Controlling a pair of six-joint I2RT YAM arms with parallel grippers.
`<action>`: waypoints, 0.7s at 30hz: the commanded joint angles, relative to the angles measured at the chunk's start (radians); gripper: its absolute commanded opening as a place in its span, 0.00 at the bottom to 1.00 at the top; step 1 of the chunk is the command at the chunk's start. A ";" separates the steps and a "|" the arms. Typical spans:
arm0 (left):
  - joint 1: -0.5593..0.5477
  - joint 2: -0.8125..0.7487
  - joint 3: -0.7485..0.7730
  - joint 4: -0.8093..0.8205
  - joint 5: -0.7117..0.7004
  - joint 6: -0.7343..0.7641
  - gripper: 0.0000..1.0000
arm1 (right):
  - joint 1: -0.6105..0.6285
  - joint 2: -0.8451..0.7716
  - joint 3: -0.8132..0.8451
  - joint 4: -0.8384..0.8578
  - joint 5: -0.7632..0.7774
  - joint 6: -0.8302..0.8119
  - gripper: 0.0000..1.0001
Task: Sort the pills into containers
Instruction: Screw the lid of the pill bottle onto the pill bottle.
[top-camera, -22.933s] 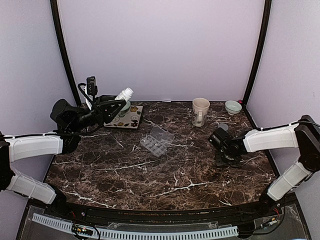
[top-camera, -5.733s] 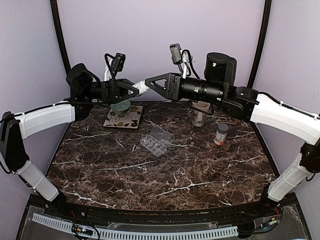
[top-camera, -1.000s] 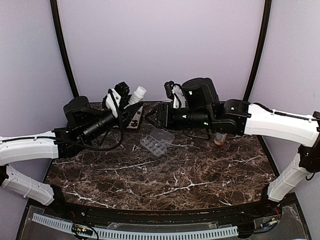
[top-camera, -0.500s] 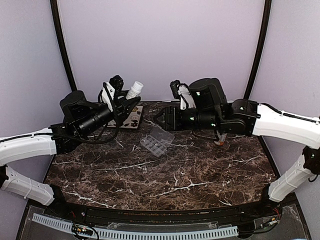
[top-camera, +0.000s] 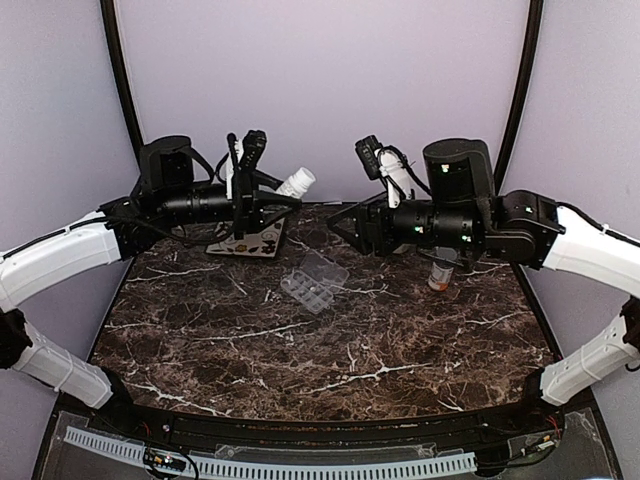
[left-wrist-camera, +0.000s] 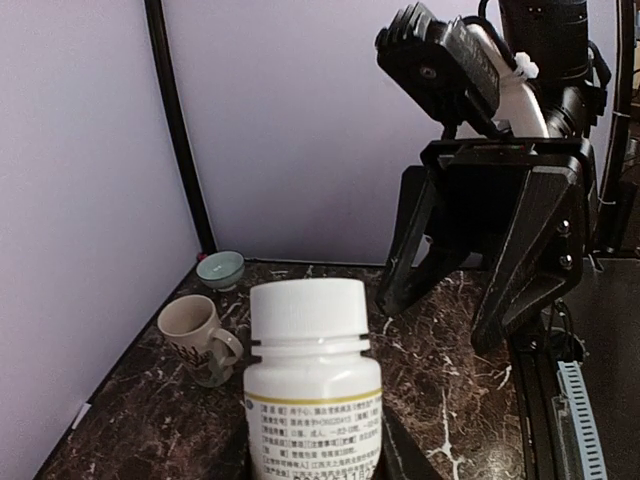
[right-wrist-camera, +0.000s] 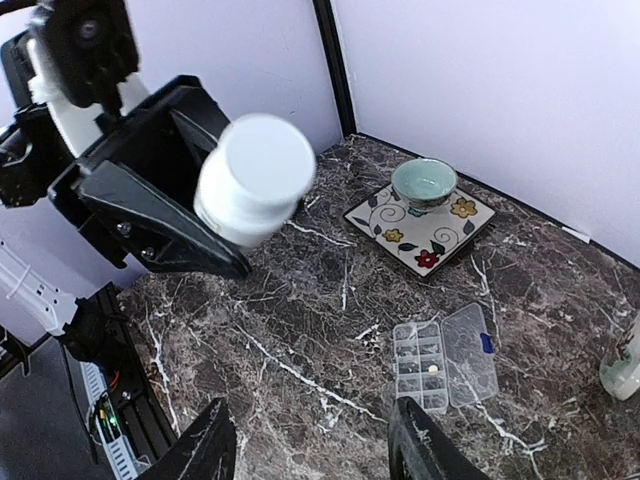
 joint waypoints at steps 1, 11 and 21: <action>0.021 0.061 0.081 -0.220 0.245 -0.018 0.00 | -0.007 -0.035 0.036 -0.025 -0.075 -0.100 0.52; 0.026 0.153 0.165 -0.382 0.394 0.019 0.00 | -0.012 -0.030 0.090 -0.138 -0.164 -0.154 0.52; 0.029 0.188 0.187 -0.432 0.477 0.023 0.00 | -0.063 -0.009 0.097 -0.141 -0.276 -0.136 0.55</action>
